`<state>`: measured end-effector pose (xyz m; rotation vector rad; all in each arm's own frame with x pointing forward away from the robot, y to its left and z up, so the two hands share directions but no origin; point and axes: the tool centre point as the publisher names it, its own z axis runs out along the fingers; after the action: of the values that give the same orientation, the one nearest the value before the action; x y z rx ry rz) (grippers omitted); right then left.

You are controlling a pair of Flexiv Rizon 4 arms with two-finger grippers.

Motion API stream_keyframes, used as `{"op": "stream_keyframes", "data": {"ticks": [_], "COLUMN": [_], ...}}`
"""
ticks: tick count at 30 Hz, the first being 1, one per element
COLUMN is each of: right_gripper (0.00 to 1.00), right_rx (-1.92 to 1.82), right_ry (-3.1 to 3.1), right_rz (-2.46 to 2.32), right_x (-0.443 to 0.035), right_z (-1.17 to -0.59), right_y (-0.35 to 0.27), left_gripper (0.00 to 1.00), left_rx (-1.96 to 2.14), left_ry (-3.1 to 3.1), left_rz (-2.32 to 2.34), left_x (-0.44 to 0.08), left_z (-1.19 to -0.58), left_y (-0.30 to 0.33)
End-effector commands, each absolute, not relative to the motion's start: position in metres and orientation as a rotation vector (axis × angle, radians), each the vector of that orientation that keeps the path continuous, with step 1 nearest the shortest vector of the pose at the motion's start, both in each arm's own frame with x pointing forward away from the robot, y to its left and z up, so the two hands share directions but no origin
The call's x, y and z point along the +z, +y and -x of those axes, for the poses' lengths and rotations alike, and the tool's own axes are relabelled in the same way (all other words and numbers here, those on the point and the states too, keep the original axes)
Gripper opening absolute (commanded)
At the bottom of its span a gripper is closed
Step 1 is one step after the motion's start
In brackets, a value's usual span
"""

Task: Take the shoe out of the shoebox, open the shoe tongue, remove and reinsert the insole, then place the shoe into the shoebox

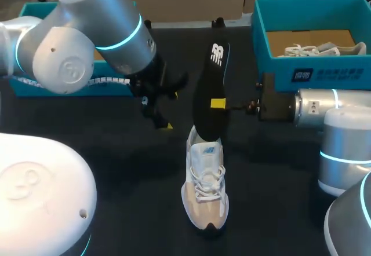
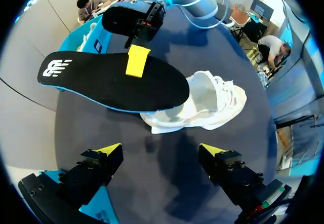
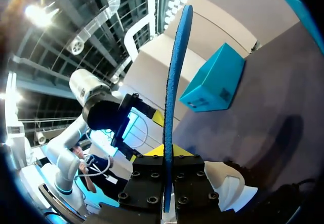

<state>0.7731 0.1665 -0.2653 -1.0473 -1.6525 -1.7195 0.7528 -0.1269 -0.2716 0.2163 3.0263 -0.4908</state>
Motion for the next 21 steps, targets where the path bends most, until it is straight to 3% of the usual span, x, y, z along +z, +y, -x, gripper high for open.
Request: {"op": "stream_keyframes", "data": {"ticks": [1,21], "right_gripper": [0.0,0.0], "right_rx": [-1.721,-1.767], "right_ry": [-1.655,-1.694], "right_rz": [1.051,0.972], "right_x": [-0.267,-0.268], "right_z": [-0.773,-0.778], "right_y": [0.168,0.179], "left_gripper": [1.0,1.0], "left_rx": [-0.57,-0.689], "left_ry": [3.071,3.033], "left_rz": [-0.276,-0.269], "left_x": [-0.301,-0.346], "left_z": [-0.743,-0.736], "left_y": [-0.131,-0.138]}}
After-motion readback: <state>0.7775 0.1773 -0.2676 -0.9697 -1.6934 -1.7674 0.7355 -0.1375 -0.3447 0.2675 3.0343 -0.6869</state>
